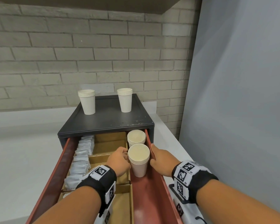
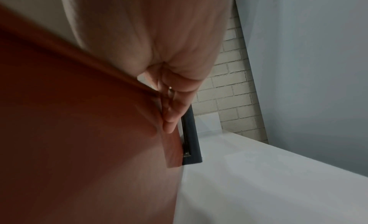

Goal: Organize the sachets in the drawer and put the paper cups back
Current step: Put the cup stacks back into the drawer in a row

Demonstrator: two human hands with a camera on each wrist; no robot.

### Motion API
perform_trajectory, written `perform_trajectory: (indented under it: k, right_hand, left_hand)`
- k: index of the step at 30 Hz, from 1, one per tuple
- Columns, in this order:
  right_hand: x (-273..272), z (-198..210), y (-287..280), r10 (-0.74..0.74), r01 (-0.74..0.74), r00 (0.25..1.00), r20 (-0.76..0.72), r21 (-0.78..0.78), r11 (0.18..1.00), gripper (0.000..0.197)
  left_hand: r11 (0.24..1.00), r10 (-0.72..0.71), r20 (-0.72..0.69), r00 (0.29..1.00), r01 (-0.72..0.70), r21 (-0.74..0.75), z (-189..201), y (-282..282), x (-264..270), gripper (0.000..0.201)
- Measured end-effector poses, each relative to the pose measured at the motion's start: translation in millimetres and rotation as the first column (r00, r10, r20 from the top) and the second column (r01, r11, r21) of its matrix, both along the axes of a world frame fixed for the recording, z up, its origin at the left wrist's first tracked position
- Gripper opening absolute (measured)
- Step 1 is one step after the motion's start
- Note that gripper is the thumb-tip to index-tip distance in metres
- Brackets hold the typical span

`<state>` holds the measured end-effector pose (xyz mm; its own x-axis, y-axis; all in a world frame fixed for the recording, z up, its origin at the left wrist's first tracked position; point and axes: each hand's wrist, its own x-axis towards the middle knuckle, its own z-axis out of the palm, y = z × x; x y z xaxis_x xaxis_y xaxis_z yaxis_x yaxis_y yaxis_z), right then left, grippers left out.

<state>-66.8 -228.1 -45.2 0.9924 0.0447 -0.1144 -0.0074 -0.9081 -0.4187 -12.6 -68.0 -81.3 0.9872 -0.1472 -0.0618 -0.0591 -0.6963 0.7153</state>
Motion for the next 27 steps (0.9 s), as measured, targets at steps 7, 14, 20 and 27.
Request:
perform_trajectory:
  k: [7,14,20,27]
  right_hand:
    - [33.1,68.3,-2.6,-0.088,0.076,0.988,0.129,0.097,0.992,0.041]
    - [114.5,111.2,32.6,-0.22,0.12,0.952,0.211,0.403,0.907,0.052]
    - [183.2,102.0,58.7,-0.285,0.179,0.941,0.184,0.443,0.878,0.044]
    - [245.6,98.6,67.1,-0.433,0.318,0.876,0.21,0.423,0.849,0.076]
  left_hand:
    - [0.984,0.142,0.114,0.983,-0.127,-0.128,60.4,31.0,39.9,0.03]
    - [0.911,0.32,0.15,0.935,-0.26,-0.321,126.9,72.6,100.9,0.031]
    - [0.866,0.424,0.107,0.899,-0.368,-0.34,141.4,96.9,147.9,0.019]
    - [0.827,0.52,0.094,0.849,-0.472,-0.306,142.8,109.4,207.4,0.062]
